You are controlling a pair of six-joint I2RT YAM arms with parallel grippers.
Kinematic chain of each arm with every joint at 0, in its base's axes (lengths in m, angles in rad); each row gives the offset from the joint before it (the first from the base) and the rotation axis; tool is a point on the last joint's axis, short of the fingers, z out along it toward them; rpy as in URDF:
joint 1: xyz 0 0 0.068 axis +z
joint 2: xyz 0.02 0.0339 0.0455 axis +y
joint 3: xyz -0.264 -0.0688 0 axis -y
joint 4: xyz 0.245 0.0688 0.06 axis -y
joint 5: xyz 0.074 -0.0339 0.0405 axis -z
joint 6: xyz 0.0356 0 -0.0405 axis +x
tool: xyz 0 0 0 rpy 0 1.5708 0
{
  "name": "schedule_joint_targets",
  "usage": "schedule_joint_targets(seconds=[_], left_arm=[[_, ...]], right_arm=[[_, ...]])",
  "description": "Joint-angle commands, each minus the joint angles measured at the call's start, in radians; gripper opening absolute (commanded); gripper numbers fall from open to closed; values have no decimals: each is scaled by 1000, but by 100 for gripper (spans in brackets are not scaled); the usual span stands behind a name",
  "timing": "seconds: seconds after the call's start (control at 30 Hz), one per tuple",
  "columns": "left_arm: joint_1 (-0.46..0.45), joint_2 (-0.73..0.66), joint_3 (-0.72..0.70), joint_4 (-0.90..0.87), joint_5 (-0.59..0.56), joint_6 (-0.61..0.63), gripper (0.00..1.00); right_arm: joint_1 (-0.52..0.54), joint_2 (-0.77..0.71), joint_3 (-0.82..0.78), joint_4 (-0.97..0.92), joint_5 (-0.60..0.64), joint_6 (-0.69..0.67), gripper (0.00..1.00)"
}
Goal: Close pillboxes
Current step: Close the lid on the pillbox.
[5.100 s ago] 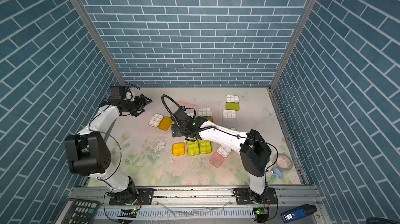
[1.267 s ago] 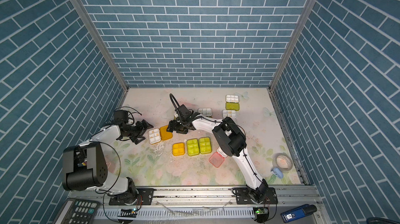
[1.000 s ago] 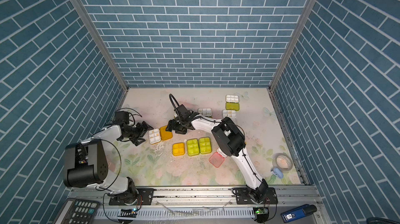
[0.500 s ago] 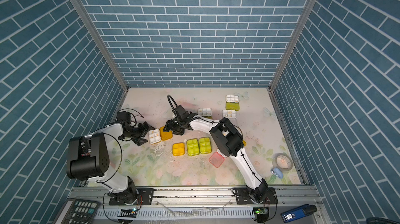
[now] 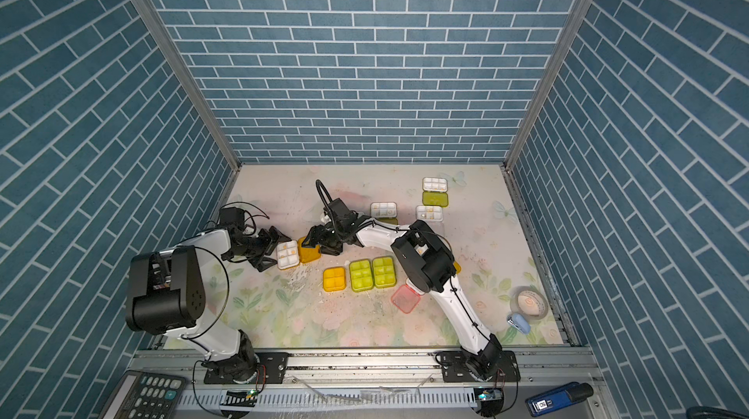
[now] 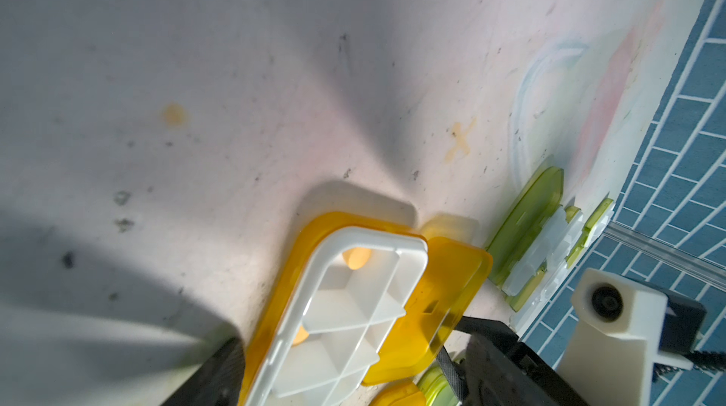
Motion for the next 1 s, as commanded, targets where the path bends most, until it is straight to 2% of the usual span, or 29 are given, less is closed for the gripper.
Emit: schedule_joint_targets(seconds=[0.0, 0.27, 0.43, 0.7, 0.97], left_arm=[[-9, 34, -1, -13, -12, 18, 89], [-73, 59, 5, 42, 76, 10, 88], [-77, 54, -4, 88, 120, -17, 88], [-33, 13, -10, 87, 124, -23, 90], [10, -33, -25, 93, 123, -34, 90]], right_arm=[[-1, -20, -18, 75, -45, 52, 70], [-3, -93, -102, 109, 1, 34, 70], [-3, -136, -143, 88, 52, 5, 69], [1, -190, -140, -9, 114, -72, 69], [35, -150, -55, -39, 86, -86, 69]])
